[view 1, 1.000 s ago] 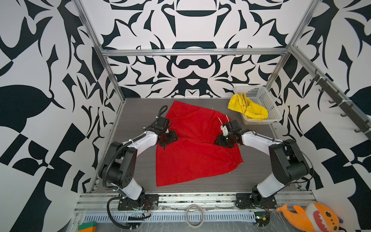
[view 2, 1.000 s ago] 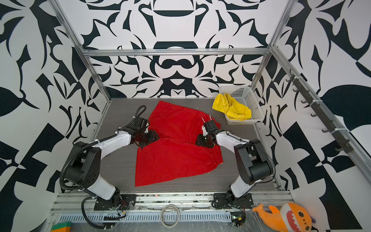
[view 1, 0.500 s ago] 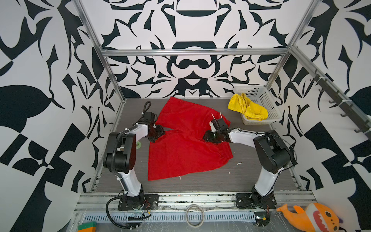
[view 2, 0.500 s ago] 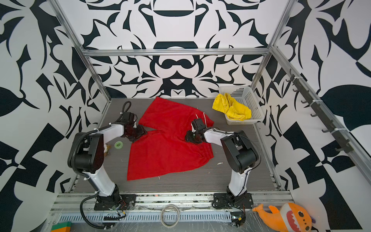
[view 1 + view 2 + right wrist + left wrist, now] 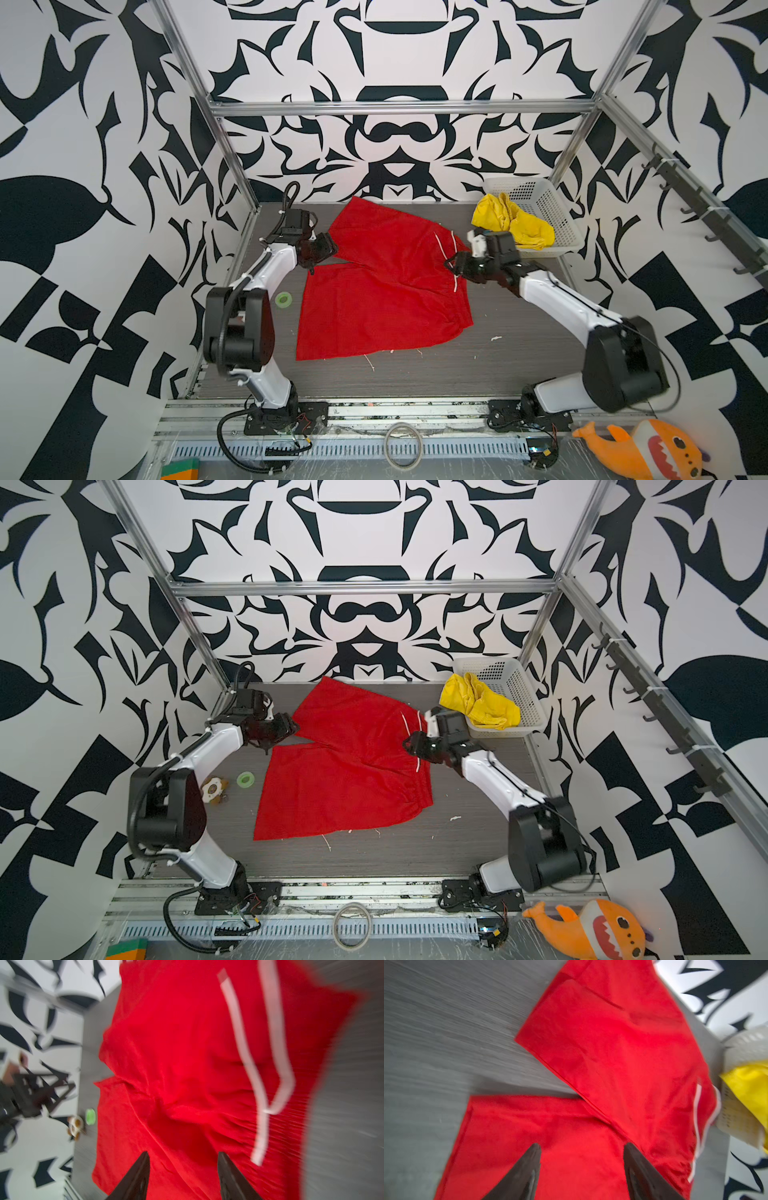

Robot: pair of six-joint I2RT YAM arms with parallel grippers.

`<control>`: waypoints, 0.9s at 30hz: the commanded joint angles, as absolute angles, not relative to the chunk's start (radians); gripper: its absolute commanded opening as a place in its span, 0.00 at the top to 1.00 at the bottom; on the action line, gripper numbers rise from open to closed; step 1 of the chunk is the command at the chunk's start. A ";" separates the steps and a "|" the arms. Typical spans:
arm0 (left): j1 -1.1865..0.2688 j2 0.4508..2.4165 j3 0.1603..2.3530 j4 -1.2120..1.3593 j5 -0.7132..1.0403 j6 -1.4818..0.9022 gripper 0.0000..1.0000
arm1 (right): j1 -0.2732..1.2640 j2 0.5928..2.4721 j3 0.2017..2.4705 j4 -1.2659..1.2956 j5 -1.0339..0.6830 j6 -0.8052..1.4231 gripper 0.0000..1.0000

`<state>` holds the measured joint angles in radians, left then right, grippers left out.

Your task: Fold and stack the shorts

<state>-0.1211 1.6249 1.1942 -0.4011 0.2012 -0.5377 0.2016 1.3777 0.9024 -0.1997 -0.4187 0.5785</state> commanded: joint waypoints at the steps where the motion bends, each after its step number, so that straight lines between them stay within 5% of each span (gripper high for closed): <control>1: -0.173 1.507 1.063 -0.401 0.224 -0.542 0.33 | 0.074 1.284 0.780 -0.375 -0.570 0.522 0.43; 7: -0.198 1.347 0.825 -0.337 0.210 -0.618 0.34 | -0.072 1.242 0.576 -0.380 -0.690 0.512 0.43; 27: -0.198 1.306 0.729 -0.299 0.222 -0.678 0.34 | 0.016 1.449 0.409 0.068 -0.759 0.757 0.44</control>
<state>-0.2020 1.3029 0.7399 -0.3107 0.2070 -0.6601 -0.0074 1.4124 0.4316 0.0090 -0.8021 0.7094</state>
